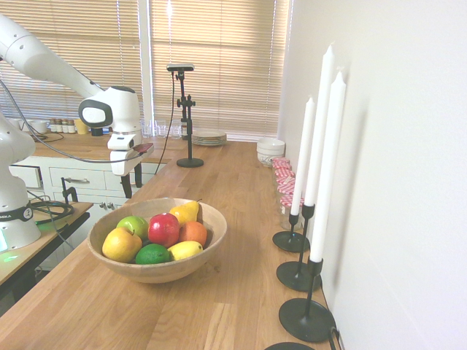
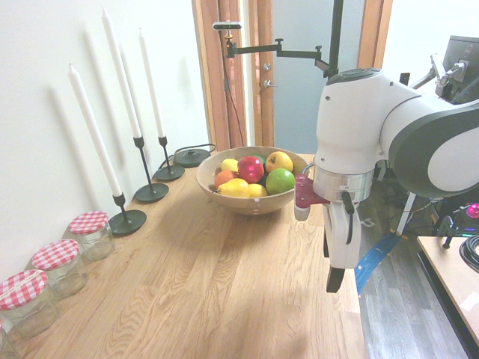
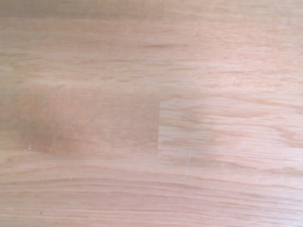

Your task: Take green apple out of the basket

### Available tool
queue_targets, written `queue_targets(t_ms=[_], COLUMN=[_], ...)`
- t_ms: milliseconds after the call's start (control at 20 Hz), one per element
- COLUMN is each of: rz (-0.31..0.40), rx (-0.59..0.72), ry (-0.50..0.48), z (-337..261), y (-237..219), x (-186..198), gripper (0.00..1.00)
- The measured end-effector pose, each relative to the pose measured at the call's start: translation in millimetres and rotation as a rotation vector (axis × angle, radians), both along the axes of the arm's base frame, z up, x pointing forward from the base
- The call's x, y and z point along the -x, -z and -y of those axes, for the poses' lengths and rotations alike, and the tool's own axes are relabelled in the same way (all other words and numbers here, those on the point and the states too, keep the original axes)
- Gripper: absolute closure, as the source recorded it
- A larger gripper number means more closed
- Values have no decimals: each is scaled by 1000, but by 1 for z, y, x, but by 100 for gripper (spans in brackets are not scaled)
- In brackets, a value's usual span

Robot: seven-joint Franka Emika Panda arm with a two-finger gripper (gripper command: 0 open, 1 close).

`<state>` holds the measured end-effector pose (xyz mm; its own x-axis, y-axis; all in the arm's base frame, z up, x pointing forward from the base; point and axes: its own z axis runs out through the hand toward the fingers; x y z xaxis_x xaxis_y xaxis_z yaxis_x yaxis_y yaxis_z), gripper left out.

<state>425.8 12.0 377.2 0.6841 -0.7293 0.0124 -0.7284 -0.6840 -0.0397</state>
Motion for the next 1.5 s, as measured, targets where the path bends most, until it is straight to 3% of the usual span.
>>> queue_targets(t_ms=[350,750,950,1150,1500], rz=[40,149,173,165,87], rx=[-11,-25,-19,-36,-72], ry=[47,201,263,310,370], z=[21,141,202,251,314], y=[-26,-135,-167,-164,-108], x=[-13,-30,-35,-50,-83], gripper=[0,0,0,0,0])
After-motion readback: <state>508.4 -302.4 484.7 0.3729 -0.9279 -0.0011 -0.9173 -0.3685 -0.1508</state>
